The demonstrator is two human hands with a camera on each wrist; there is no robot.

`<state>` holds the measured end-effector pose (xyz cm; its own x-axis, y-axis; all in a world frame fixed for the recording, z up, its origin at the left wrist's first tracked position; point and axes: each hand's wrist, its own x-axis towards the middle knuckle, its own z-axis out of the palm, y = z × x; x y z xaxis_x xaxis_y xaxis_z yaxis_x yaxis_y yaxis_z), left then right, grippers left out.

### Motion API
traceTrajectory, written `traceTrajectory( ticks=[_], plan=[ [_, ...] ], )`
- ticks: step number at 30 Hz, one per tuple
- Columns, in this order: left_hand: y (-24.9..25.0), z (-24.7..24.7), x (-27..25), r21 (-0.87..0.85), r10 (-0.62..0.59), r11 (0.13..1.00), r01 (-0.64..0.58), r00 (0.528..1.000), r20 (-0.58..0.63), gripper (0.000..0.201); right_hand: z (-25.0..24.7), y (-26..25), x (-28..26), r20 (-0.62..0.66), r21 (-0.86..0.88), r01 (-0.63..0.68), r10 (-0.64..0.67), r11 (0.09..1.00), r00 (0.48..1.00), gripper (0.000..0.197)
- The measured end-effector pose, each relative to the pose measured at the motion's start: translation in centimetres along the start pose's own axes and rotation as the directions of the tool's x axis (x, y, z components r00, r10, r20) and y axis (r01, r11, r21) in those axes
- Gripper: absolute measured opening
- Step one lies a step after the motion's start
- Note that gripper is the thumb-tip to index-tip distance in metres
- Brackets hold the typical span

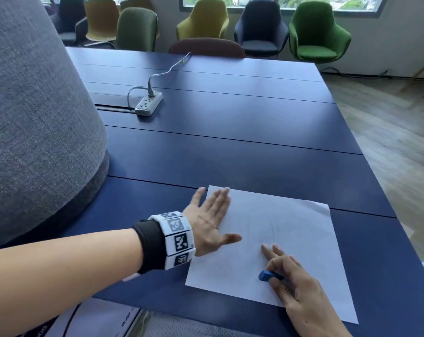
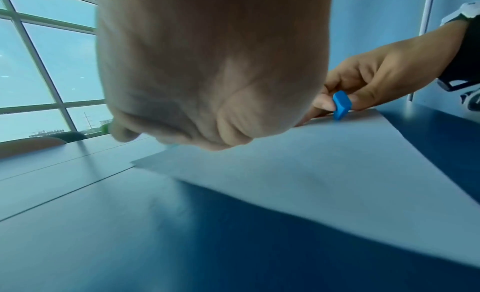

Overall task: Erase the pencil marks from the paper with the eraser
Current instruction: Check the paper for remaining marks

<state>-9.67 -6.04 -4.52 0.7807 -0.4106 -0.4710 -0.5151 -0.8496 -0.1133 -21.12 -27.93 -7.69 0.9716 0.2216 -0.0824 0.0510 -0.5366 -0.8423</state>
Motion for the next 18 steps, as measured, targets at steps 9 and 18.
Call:
traceTrajectory(
  ticks=[9,18],
  plan=[
    [-1.6,0.4,0.9,-0.028,-0.104,0.994,0.106,0.993,0.061,0.089,0.0,0.0,0.1,0.005,0.008,-0.014,0.014,1.000,1.000,0.039],
    [-1.8,1.3,-0.2,-0.048,-0.040,0.998,0.042,0.998,0.045,0.091,0.0,0.0,0.2,0.007,0.030,-0.029,0.028,0.999,1.000,0.038]
  ],
)
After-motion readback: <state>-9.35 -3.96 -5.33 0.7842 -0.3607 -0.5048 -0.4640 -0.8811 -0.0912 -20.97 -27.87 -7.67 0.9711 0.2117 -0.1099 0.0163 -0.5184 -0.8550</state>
